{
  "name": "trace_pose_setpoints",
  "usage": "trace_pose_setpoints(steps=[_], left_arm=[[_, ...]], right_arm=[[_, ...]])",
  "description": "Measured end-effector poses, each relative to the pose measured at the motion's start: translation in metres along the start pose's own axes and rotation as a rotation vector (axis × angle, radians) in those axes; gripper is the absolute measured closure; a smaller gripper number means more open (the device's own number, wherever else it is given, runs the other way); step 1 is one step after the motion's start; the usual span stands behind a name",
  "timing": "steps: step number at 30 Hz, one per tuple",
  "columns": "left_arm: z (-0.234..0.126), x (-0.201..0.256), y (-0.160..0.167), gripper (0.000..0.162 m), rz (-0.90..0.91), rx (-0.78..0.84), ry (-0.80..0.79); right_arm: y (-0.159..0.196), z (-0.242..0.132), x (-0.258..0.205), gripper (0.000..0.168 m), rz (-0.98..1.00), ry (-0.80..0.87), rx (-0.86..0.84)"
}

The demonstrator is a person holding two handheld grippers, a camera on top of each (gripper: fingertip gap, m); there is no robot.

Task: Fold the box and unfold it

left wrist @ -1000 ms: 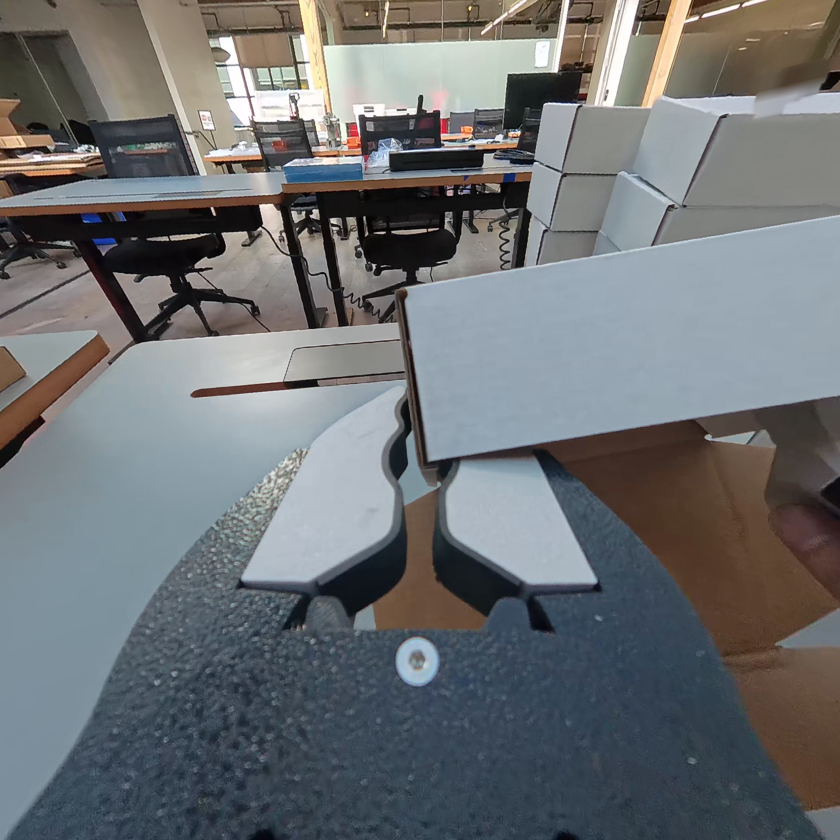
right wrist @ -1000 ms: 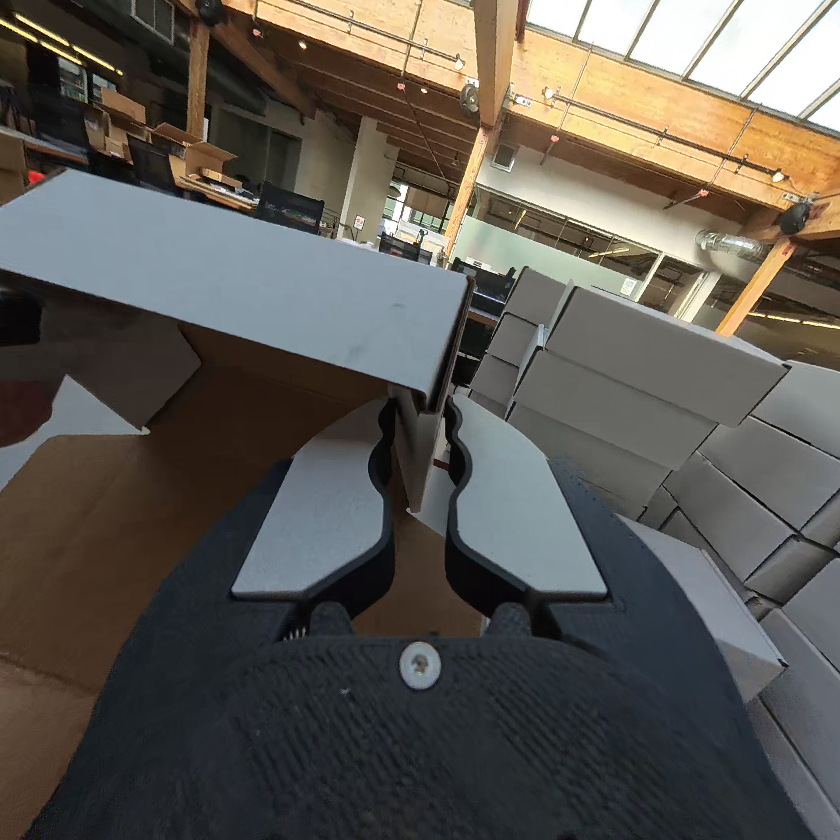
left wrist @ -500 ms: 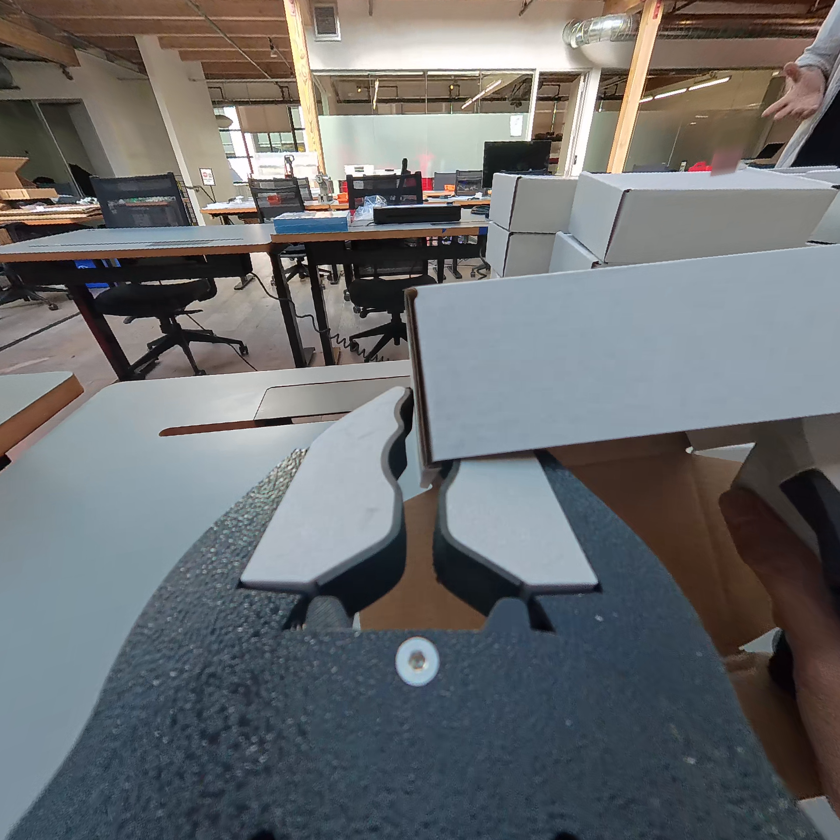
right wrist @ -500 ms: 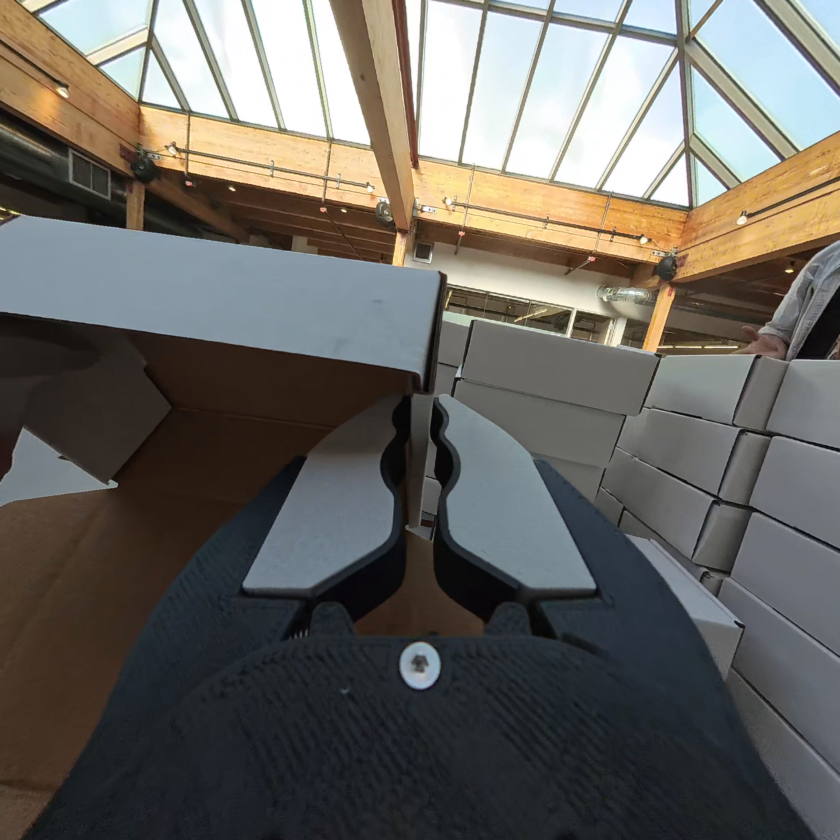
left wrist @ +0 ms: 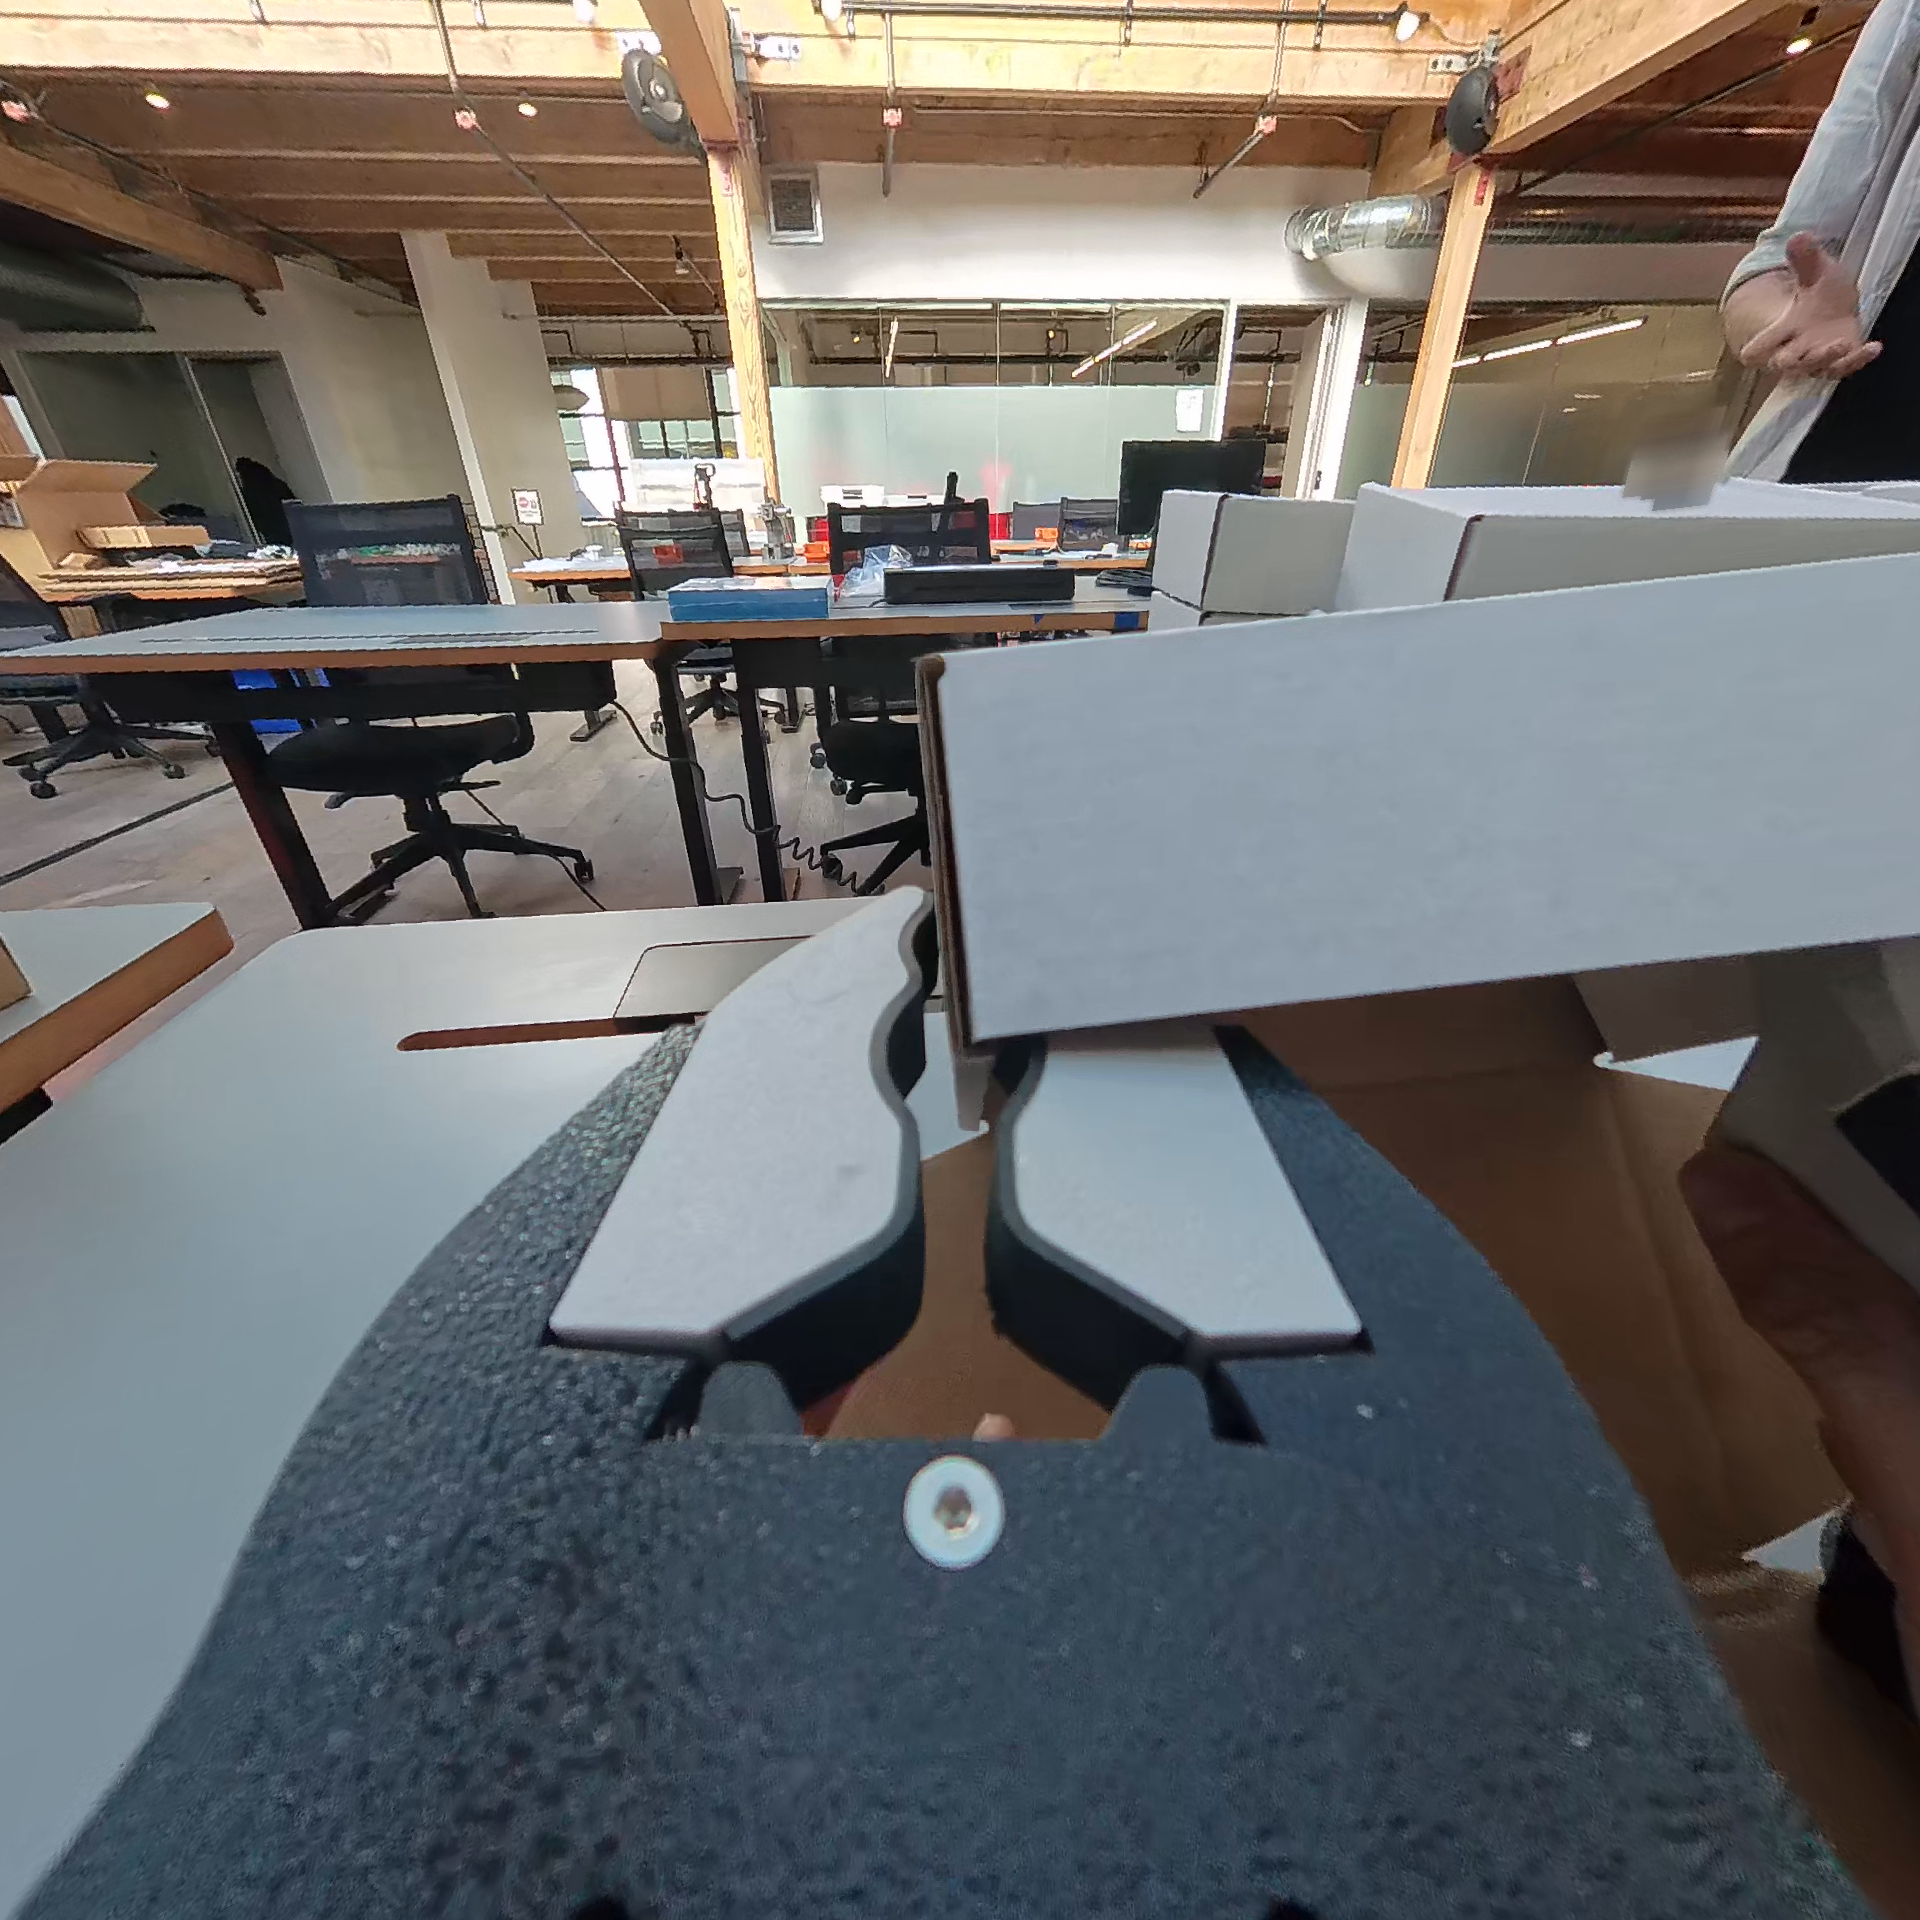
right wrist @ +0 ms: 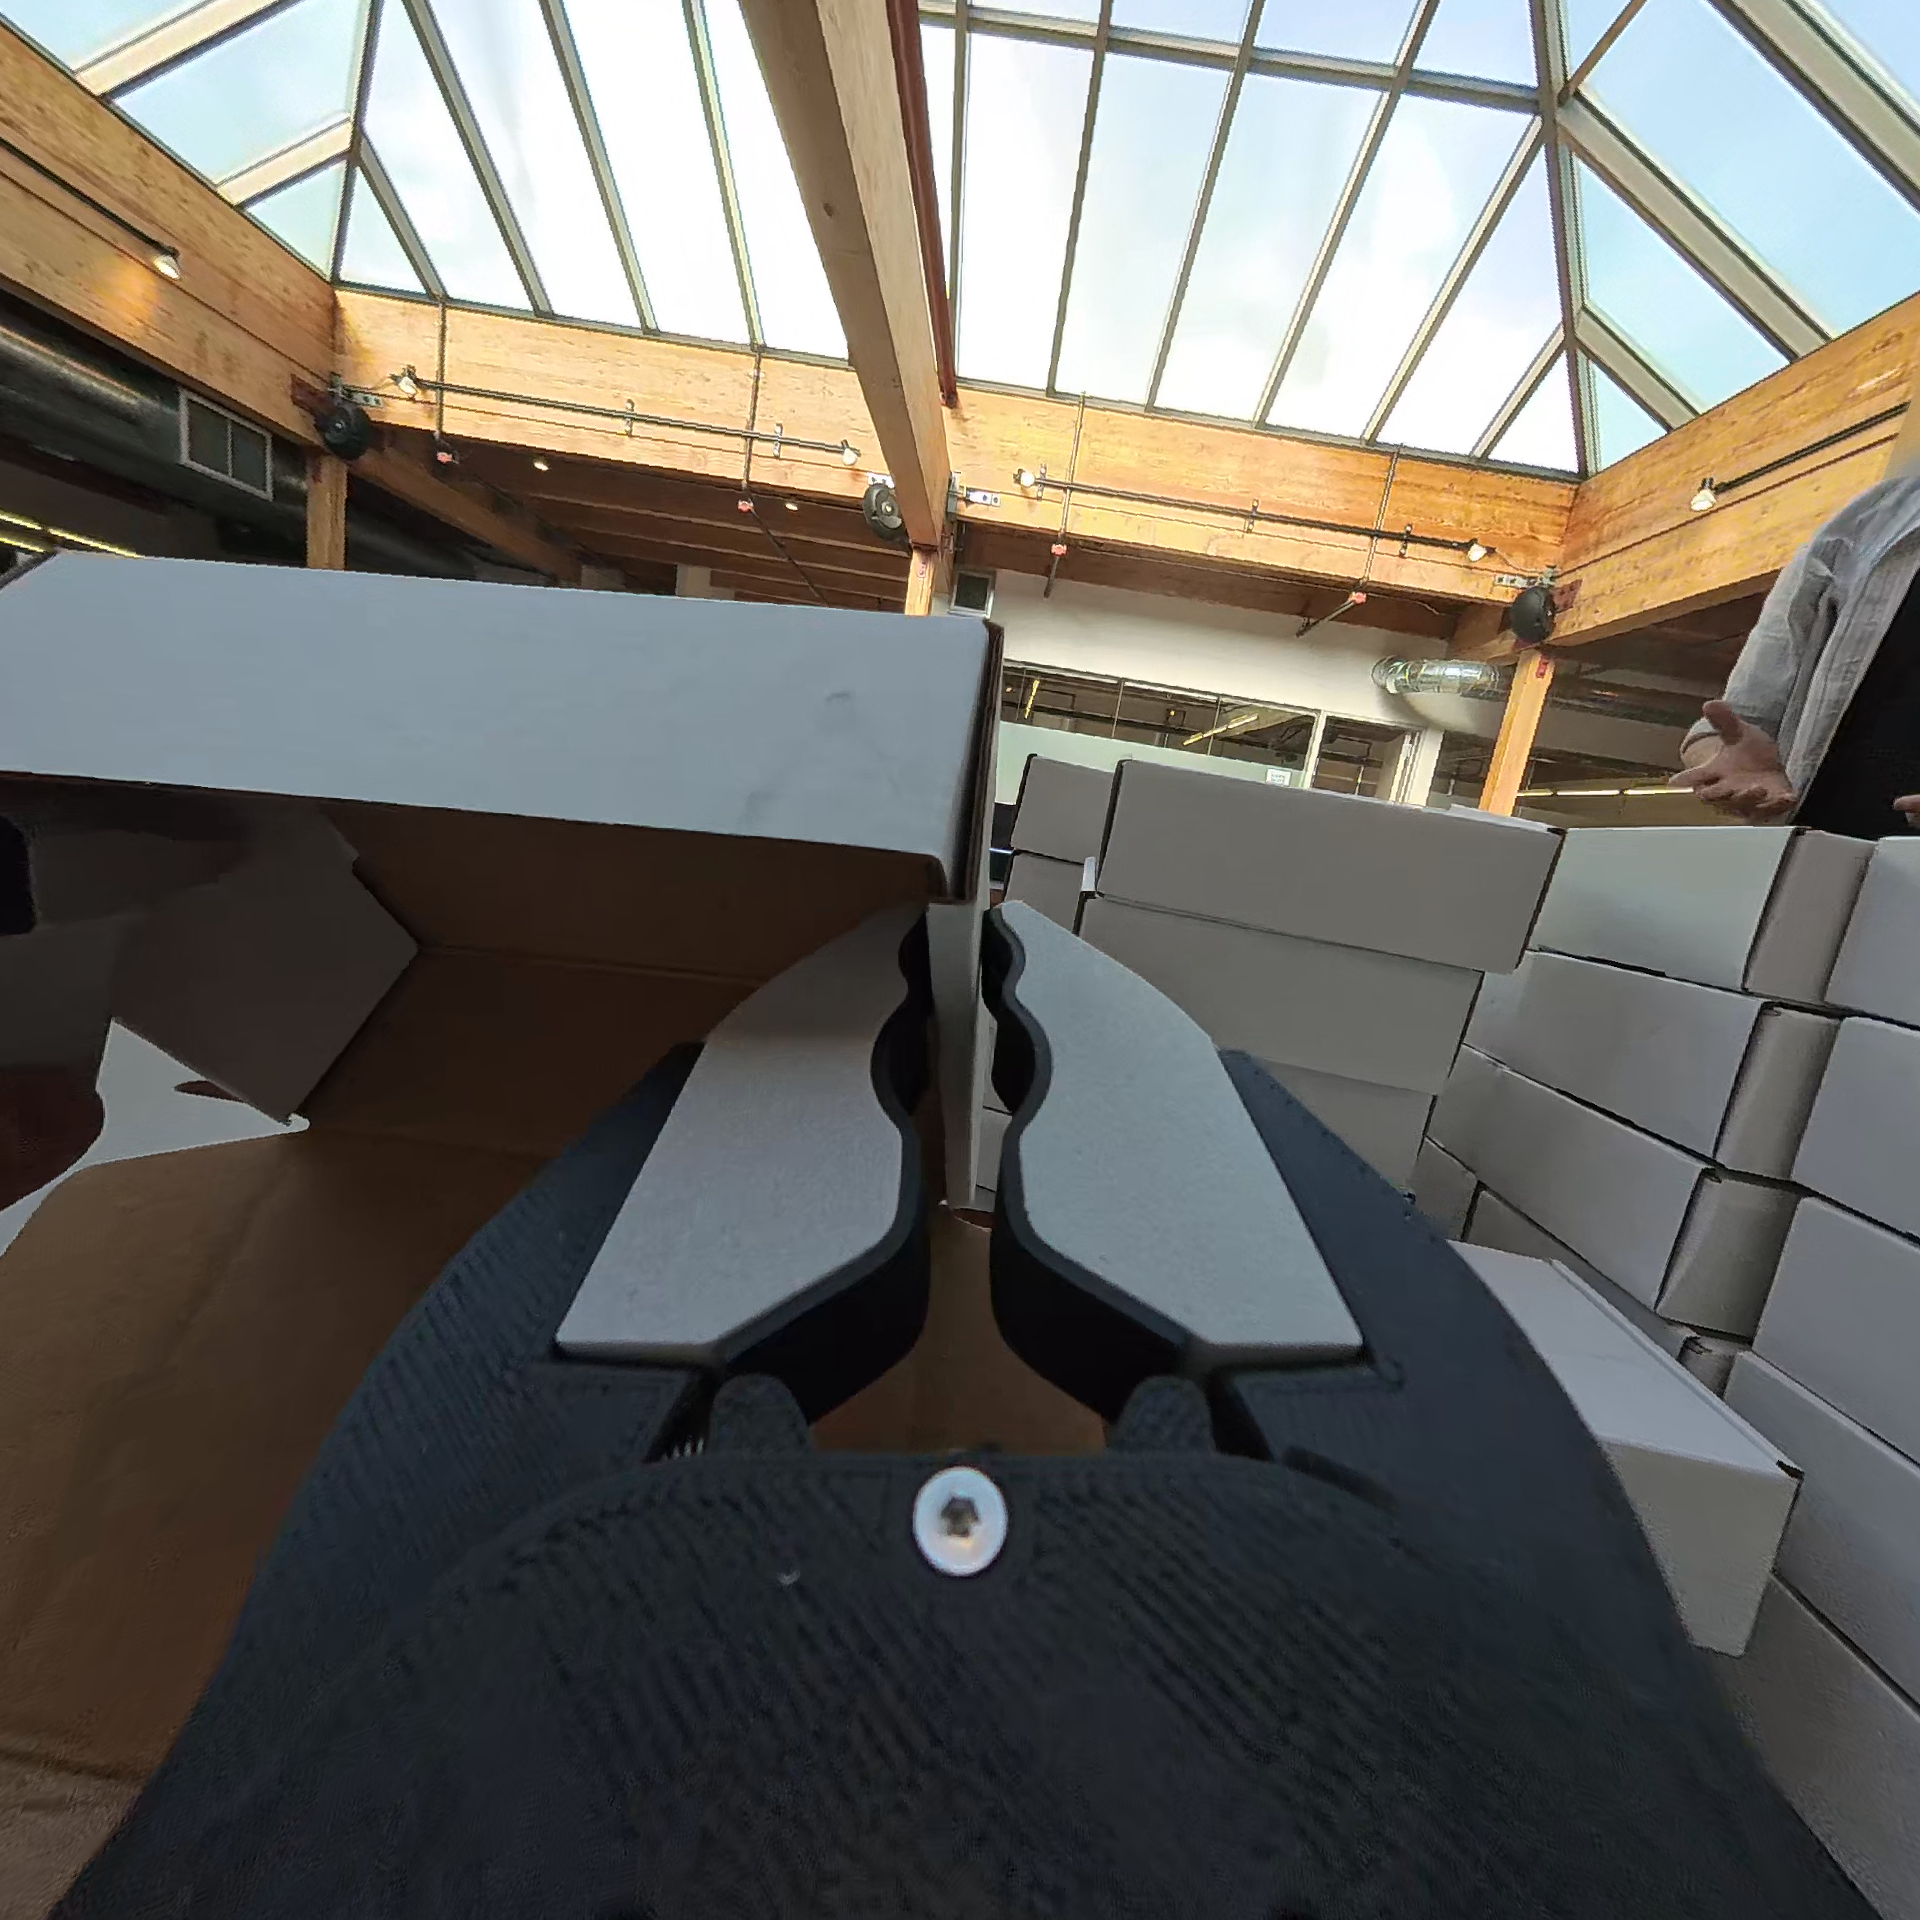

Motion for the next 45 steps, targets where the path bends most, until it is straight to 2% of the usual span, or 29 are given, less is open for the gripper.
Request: trace_pose_setpoints(steps=[4, 8, 11, 21, 33, 40, 45], left_arm=[[0.004, -0.002, 0.007, 0.157, 0.028, -0.01, -0.021], [0.008, -0.006, 0.014, 0.157, -0.017, -0.008, -0.065], [0.013, -0.009, 0.015, 0.157, -0.093, -0.021, -0.055], [0.014, -0.013, 0.023, 0.157, -0.108, -0.046, -0.032], [0.022, -0.021, -0.003, 0.157, -0.069, -0.046, 0.004], [0.032, -0.042, -0.015, 0.157, -0.001, -0.094, 0.02], [0.042, -0.049, -0.025, 0.156, 0.095, -0.207, 0.161]], right_arm=[[0.007, 0.004, -0.002, 0.161, -0.001, 0.015, -0.025], [0.013, 0.008, -0.008, 0.162, -0.025, 0.017, -0.047], [0.014, 0.01, -0.01, 0.161, -0.061, 0.022, -0.052], [0.01, 0.009, -0.014, 0.161, -0.075, -0.021, -0.065], [-0.005, 0.009, -0.017, 0.156, -0.084, -0.101, -0.054], [-0.032, -0.01, -0.019, 0.133, 0.006, -0.312, -0.003], [-0.047, -0.028, 0.004, 0.112, 0.069, -0.424, -0.017]])
Point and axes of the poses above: each gripper's, where its closed fingertips meet, z out along the fingers, y out of its underside, x = y × z across the jaws, the point moved 4 cm from there along -z, back along the fingers, and after that the axes turned 1 degree about x, right-handed, at the moved point
